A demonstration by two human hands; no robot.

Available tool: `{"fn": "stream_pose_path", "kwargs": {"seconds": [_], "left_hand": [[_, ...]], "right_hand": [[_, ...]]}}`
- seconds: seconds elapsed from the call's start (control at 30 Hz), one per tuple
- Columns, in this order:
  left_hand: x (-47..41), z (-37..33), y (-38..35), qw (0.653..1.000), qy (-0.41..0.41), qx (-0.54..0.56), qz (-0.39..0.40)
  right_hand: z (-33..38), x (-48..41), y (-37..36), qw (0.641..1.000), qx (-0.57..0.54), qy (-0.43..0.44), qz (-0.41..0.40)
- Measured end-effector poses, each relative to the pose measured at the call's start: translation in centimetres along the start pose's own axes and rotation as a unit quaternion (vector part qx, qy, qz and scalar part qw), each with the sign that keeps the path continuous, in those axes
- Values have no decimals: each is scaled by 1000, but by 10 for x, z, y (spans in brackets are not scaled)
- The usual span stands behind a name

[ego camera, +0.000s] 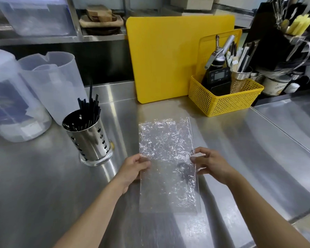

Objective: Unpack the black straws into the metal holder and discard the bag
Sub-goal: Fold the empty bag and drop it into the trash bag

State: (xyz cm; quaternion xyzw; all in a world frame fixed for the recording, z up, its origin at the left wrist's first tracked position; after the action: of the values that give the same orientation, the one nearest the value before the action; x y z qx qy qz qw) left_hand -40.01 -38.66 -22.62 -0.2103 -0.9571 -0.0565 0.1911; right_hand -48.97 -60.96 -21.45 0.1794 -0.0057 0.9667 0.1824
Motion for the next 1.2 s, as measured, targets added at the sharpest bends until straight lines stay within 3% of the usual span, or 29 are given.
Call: {"fn": "stream_pose_path", "kwargs": {"seconds": [0.13,0.23,0.33,0.5,0.67,0.87,0.97,1.07,1.2], "left_hand": [[2,-8,6,996,-70,-62,-4],[3,-12,10,995,-97,-34,7],[4,-12,14,996,-81,43,-1],[6,-5,19,996,-56,71,-12],[6,13,20,982,60,177,30],[14,35,22,991,117,61,15],[16,33,30,993,99,68,-10],[21,28,36,994,77,71,-9],[27,22,40,999,13,-35,-8]], "right_hand": [[1,2,1,1000,1,12,10],[-7,2,3,999,-49,3,22],[-13,2,3,993,-113,0,22],[-18,3,-2,993,-117,8,21],[-20,0,-10,990,-139,-4,14],[-12,0,-20,988,-152,34,-18],[-15,4,-33,986,-164,0,23],[-17,18,-49,990,-105,-37,86],[-21,30,-60,990,-86,-67,94]]}}
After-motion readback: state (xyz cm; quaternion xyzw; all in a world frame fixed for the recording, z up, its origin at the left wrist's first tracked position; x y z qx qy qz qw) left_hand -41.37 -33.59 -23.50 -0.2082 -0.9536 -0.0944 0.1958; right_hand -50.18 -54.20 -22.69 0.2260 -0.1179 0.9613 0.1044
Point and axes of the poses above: each hand's wrist, its own x-axis away from the middle knuckle, its own y-axis out of the back of the hand, z = x × y, the point moved 7 cm from there along -x, towards the middle knuckle, and after that the axes turned 7 degrees about -z, right-handed, at the moved point
